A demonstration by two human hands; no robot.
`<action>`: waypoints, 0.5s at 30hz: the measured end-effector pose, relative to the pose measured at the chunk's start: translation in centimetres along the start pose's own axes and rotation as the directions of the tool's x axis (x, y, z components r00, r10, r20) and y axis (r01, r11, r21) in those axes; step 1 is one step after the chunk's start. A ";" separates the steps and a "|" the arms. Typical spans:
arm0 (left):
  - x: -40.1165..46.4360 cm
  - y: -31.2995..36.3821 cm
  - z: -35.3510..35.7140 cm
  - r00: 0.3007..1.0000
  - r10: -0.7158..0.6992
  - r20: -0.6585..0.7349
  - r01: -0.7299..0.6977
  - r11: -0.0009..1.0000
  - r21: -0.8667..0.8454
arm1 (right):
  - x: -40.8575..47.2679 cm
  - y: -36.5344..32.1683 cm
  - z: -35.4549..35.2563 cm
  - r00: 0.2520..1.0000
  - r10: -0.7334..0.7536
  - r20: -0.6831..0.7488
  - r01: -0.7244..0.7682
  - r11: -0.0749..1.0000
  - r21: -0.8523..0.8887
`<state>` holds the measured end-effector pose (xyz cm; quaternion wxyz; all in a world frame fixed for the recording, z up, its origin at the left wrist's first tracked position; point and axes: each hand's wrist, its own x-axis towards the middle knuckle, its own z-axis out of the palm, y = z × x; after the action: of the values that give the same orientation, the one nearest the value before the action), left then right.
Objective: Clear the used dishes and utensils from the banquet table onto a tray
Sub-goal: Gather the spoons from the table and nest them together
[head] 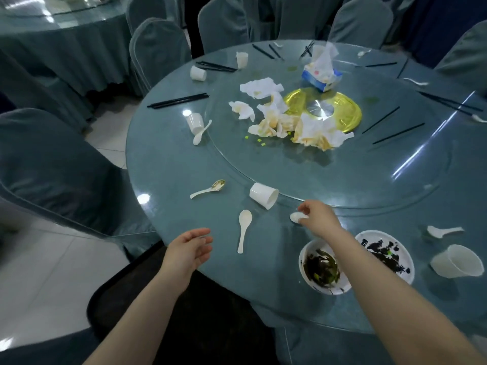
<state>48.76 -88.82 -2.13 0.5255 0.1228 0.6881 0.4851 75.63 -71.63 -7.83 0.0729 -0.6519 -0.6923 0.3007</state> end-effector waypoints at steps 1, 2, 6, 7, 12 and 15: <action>0.5 0.0 0.1 1.000 -0.012 -0.005 0.012 1.000 0.006 | 0.8 0.0 0.1 0.999 -0.023 0.038 0.026 0.997 -0.075; 0.9 -0.1 0.2 1.000 -0.025 -0.010 0.025 1.000 0.015 | 1.6 0.0 0.2 0.996 -0.044 0.073 0.055 0.985 -0.163; 2.3 -0.8 0.4 0.997 -0.071 -0.017 0.072 0.996 0.051 | 3.1 -0.2 1.2 0.983 -0.065 0.174 0.135 0.895 -0.424; 2.5 -0.9 0.3 0.997 -0.078 -0.017 0.079 0.995 0.053 | 3.3 -0.4 1.4 0.981 -0.082 0.176 0.156 0.871 -0.466; 3.4 -1.2 -0.2 0.994 -0.104 -0.028 0.105 0.993 0.044 | 2.4 -3.5 1.9 0.924 -0.298 0.239 0.372 0.842 -0.390; 3.8 -1.2 -0.8 0.992 -0.119 -0.050 0.120 0.993 0.016 | 0.7 -7.0 3.0 0.945 -0.319 0.077 0.325 0.942 -0.083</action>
<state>46.95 -87.26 -5.44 0.5354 0.0744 0.7116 0.4489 68.01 -71.78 -6.88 0.0685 -0.5229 -0.8049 0.2721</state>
